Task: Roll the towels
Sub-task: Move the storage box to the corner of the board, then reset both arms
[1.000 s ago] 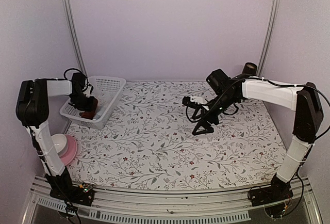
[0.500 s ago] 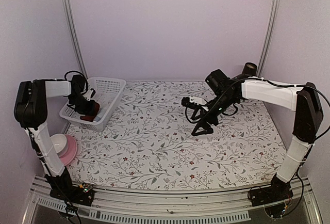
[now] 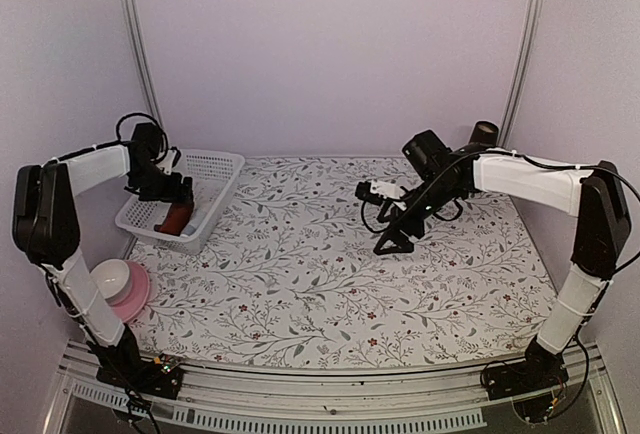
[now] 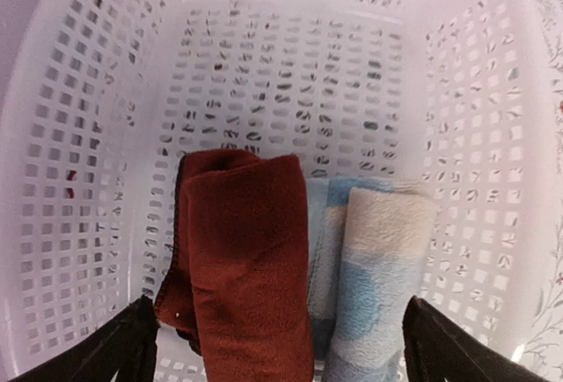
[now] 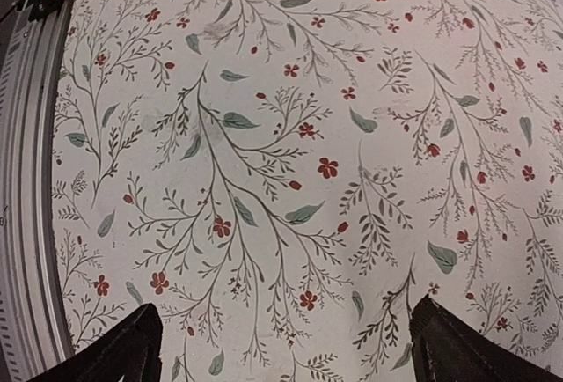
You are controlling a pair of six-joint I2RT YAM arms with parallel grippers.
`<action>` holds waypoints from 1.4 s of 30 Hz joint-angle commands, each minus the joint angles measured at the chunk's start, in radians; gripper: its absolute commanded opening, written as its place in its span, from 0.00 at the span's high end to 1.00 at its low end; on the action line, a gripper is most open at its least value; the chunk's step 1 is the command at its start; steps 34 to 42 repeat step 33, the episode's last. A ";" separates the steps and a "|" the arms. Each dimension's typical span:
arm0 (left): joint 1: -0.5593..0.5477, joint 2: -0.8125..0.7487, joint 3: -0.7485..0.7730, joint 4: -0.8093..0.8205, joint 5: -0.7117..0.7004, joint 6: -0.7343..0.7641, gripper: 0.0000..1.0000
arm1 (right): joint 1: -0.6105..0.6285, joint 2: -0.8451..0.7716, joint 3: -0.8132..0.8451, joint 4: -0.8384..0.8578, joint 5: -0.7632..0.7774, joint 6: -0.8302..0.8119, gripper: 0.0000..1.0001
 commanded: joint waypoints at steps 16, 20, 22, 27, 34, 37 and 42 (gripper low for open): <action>-0.510 -0.549 -0.370 0.399 -0.294 -0.120 0.03 | -0.411 -0.481 -0.288 0.355 0.289 0.331 0.01; -0.630 -0.567 -0.421 0.412 -0.381 -0.134 0.03 | -0.412 -0.569 -0.358 0.372 0.322 0.390 0.01; -0.677 -0.565 -0.423 0.398 -0.447 -0.148 0.03 | -0.413 -0.618 -0.410 0.403 0.339 0.385 0.01; -0.734 -0.589 -0.404 0.357 -0.511 -0.207 0.03 | -0.413 -0.713 -0.510 0.500 0.394 0.368 0.01; -0.761 -0.630 -0.437 0.370 -0.510 -0.259 0.03 | -0.413 -0.713 -0.527 0.530 0.439 0.371 0.01; -0.761 -0.630 -0.437 0.370 -0.510 -0.259 0.03 | -0.413 -0.713 -0.527 0.530 0.439 0.371 0.01; -0.761 -0.630 -0.437 0.370 -0.510 -0.259 0.03 | -0.413 -0.713 -0.527 0.530 0.439 0.371 0.01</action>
